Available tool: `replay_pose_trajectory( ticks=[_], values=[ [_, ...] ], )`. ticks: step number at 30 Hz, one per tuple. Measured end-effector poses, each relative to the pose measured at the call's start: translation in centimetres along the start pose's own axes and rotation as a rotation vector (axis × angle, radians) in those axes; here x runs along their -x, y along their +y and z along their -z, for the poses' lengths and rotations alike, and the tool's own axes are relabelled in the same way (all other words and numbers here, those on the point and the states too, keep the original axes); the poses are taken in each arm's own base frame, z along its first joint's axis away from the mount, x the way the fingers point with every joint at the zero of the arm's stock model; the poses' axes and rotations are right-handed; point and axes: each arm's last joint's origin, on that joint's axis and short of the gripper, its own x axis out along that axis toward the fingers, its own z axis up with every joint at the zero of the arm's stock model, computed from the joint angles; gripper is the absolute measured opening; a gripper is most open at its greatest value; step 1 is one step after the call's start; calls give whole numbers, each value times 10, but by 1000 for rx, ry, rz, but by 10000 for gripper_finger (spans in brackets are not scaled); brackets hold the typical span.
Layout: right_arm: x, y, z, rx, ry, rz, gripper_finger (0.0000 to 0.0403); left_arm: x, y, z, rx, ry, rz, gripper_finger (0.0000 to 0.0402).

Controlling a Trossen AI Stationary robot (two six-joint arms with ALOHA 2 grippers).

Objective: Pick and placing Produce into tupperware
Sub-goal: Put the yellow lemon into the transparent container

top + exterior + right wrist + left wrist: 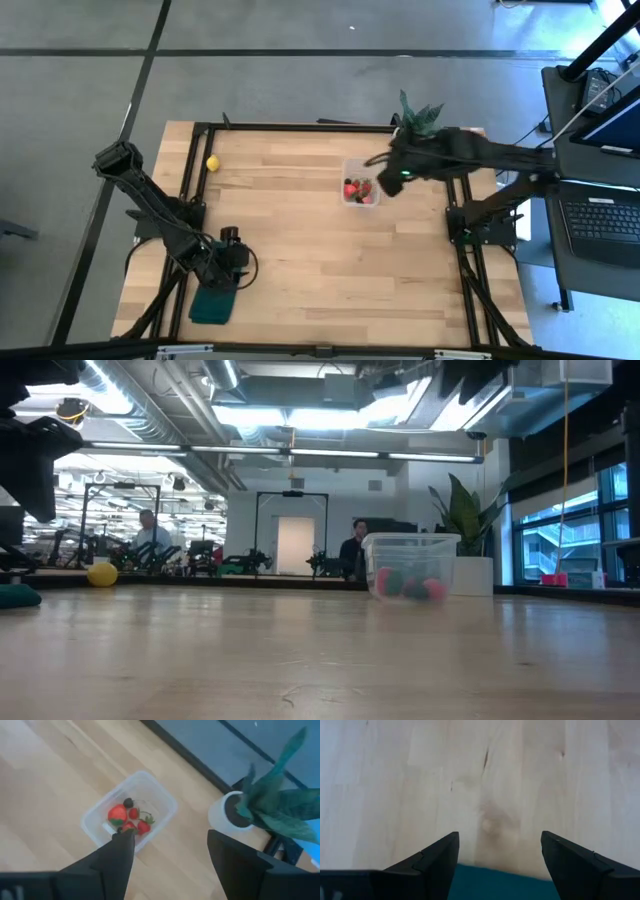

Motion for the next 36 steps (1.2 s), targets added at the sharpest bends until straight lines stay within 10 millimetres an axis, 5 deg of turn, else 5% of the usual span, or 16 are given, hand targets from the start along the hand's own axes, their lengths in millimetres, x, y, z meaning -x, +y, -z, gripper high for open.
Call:
replay_pose_trajectory(
  ticks=[5,8,24,30,36],
  values=[
    [34,-18,20,27,-106,-32,252,0,-4,-4,35,-36,40,271],
    [35,-24,36,42,-138,-55,252,0,-7,-7,54,-61,70,271],
    [-54,-28,146,-25,-416,-443,252,-10,10,-36,269,-208,8,271],
    [-83,-33,168,-61,-534,-594,252,-13,43,-45,359,-84,-21,271],
    [-83,-43,169,-113,-625,-620,252,5,99,-41,446,80,-142,270]
  ],
)
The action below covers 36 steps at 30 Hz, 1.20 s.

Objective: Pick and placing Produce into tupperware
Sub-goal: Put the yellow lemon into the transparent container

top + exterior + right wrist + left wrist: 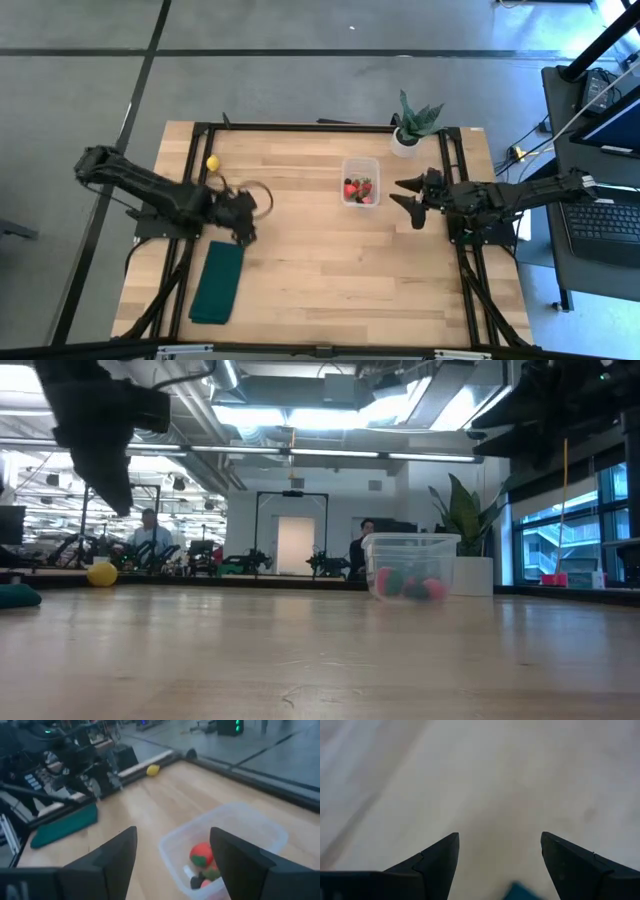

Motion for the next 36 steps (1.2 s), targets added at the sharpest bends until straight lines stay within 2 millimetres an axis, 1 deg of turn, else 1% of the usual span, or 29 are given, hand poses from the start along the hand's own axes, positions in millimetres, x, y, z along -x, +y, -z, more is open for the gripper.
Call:
replay_pose_trajectory(
  ticks=[4,7,9,14,17,20,23,26,30,34,36],
  values=[
    [4,-3,-9,16,-44,11,252,21,36,-16,175,29,-123,270],
    [4,-5,-13,39,-77,20,252,37,57,-31,256,-2,-210,270],
    [4,-6,-15,45,-89,32,252,44,68,-43,319,-36,-249,270],
    [3,-8,-17,34,-104,50,252,56,93,-64,486,-95,-301,270],
    [3,-8,-18,30,-110,46,252,57,109,-68,557,-103,-356,270],
    [3,-8,-18,28,-112,45,252,58,123,-68,569,-92,-413,270],
    [3,-8,-18,28,-112,45,252,59,131,-69,570,-86,-439,270],
    [3,-8,-18,29,-111,45,252,59,135,-69,589,-87,-450,270],
    [3,-8,-18,28,-111,45,252,58,136,-70,588,-82,-454,270],
    [3,-8,-18,29,-111,45,252,57,134,-70,589,-54,-386,270],
    [3,-8,-18,30,-111,45,252,57,134,-70,590,-52,-383,270]
  ],
)
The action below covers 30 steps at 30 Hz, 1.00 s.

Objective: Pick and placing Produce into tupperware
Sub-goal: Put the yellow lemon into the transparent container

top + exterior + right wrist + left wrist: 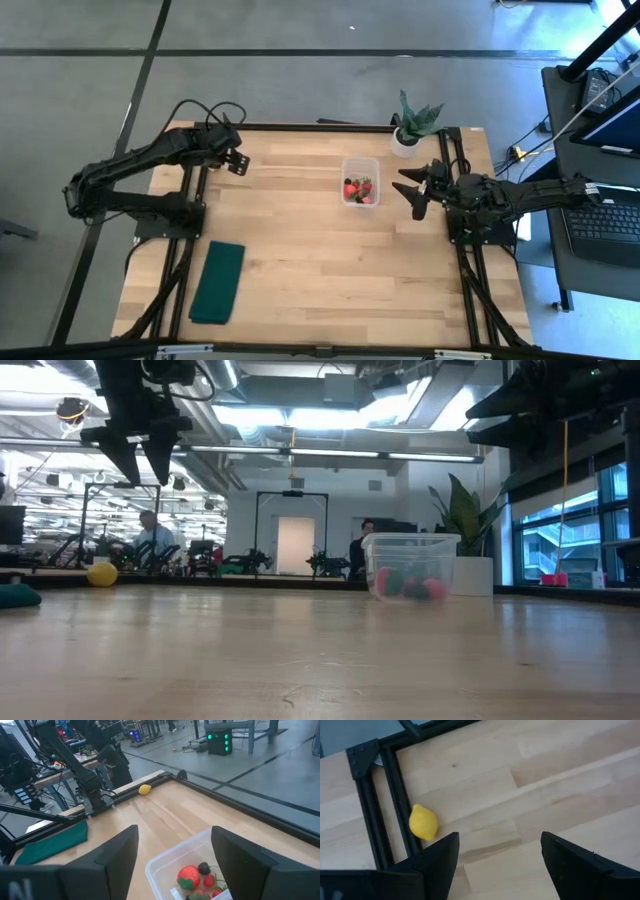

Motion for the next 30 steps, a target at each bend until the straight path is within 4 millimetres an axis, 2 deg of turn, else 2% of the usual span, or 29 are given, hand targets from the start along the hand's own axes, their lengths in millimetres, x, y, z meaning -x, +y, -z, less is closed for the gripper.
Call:
replay_pose_trajectory(
  ticks=[8,14,18,21,25,30],
  values=[
    [0,0,0,0,0,0,252,0,1,0,-25,-14,-20,280],
    [0,0,0,-2,0,0,252,0,1,-1,-96,-21,-33,327],
    [0,0,0,0,1,0,252,0,2,-2,-76,-59,-77,361],
    [0,0,0,2,1,0,252,0,1,-1,-73,-40,-46,373],
    [0,0,0,3,1,1,252,-1,0,-3,64,-48,-36,374],
    [0,0,0,19,2,1,252,-13,-4,-5,203,-9,-77,364]
  ],
)
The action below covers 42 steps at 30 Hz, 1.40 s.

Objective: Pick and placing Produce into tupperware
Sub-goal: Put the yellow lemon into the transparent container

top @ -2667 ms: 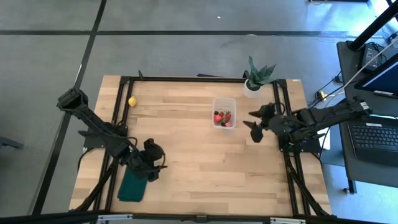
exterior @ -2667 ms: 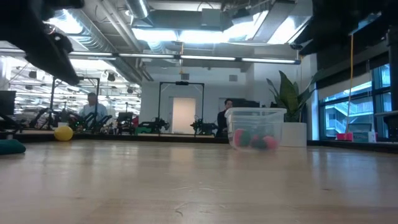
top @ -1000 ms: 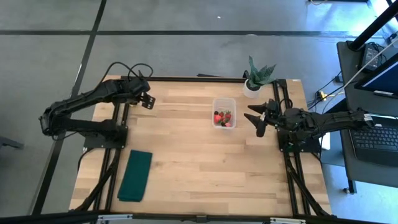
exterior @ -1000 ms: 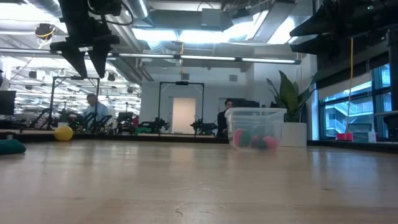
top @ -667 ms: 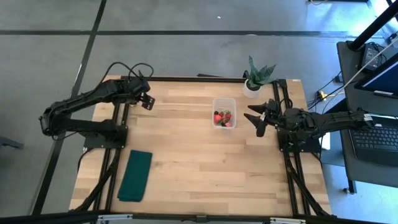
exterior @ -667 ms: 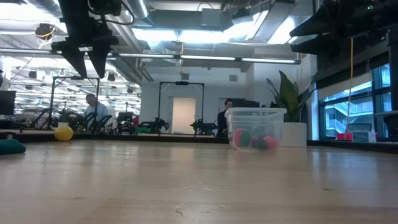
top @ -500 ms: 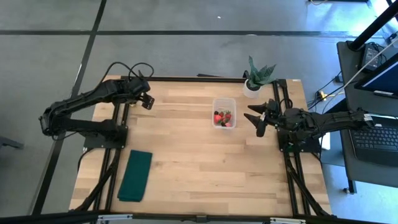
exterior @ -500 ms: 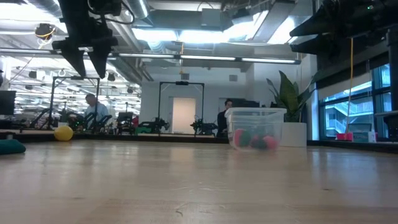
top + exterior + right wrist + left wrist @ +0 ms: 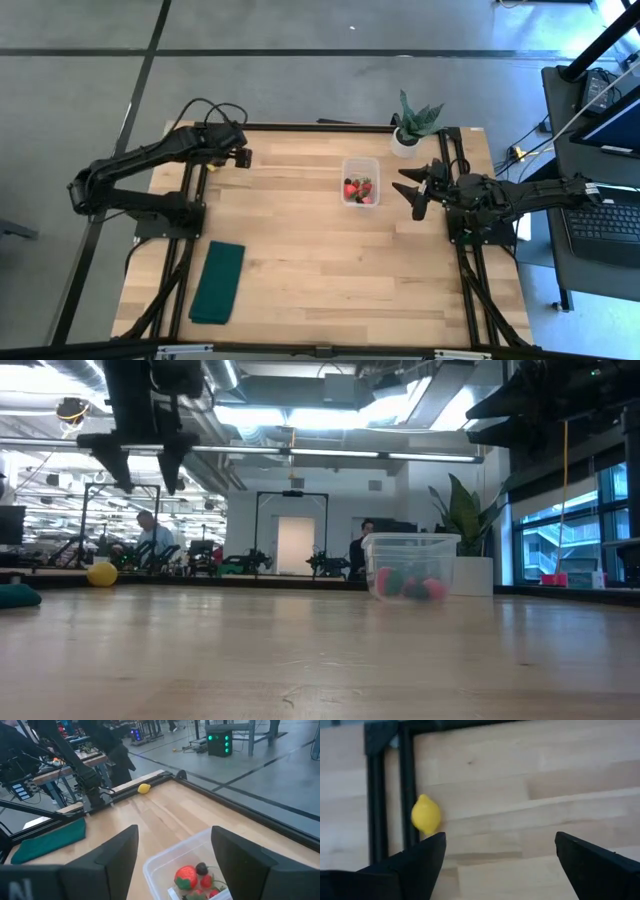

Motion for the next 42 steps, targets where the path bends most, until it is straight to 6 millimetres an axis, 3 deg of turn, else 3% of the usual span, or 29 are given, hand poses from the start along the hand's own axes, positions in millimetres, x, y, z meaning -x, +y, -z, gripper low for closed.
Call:
replay_pose_trajectory(
  ticks=[17,25,34,42],
  values=[
    [0,0,0,-11,0,-1,252,-83,2,-25,-37,250,-356,360],
    [0,0,0,-9,5,-8,252,-116,11,-31,6,405,-401,360],
    [0,0,2,3,31,-18,252,-131,18,-34,55,507,-376,360],
    [0,0,6,19,77,-39,252,-128,34,-34,83,593,-453,360]
  ],
)
